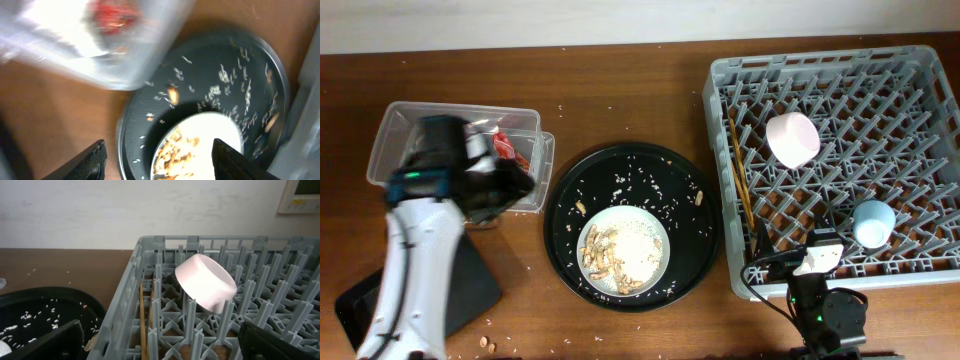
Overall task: Sort waste into correct bins and load items into the dishwasher rack
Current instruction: 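Carry the carrot to the flat black tray and release it, then grasp the edge of the white plate with the left gripper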
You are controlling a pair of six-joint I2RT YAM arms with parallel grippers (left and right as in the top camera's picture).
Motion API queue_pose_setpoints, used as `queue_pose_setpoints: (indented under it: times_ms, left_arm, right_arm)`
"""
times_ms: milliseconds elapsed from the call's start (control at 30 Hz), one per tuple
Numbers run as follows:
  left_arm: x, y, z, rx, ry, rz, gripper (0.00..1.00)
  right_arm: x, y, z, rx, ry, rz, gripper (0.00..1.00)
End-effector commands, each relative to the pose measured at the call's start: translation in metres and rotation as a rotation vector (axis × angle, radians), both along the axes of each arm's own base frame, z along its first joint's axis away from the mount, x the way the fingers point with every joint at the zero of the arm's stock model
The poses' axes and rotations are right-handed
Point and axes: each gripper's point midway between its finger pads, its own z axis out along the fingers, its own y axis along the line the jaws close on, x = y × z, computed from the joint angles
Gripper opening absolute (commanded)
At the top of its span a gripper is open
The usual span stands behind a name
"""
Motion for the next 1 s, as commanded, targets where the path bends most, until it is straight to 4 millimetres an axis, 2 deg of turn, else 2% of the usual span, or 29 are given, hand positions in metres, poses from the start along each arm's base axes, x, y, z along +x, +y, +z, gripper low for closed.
queue_pose_setpoints:
  times_ms: [0, 100, 200, 333, 467, 667, 967]
  left_arm:
    - [-0.004, -0.066, -0.006, 0.184, -0.07, -0.419, 0.65]
    - [-0.012, -0.119, -0.016, 0.199, -0.105, -0.633, 0.6]
    - [-0.03, -0.165, -0.035, 0.217, -0.097, -0.827, 0.57]
    - [-0.056, -0.197, -0.069, 0.316, -0.033, -0.988, 0.57]
    - [-0.08, -0.219, -0.101, 0.356, 0.037, -1.093, 0.54]
    - [-0.105, -0.243, -0.119, 0.379, 0.051, -1.195, 0.53]
    - [-0.12, -0.236, -0.131, 0.397, 0.129, -1.227, 0.5]
  right_arm:
    - [0.0, -0.001, -0.003, 0.011, 0.003, -0.006, 0.98]
    - [0.0, -0.001, -0.003, 0.011, 0.003, -0.006, 0.98]
    - [0.0, -0.001, -0.003, 0.011, 0.003, -0.006, 0.98]
    - [0.0, -0.001, -0.003, 0.011, 0.003, -0.006, 0.98]
    - [0.0, -0.001, -0.003, 0.011, 0.003, -0.006, 0.98]
    - [0.0, -0.001, -0.003, 0.011, 0.003, -0.006, 0.98]
    - [0.0, -0.001, -0.003, 0.011, 0.003, -0.006, 0.98]
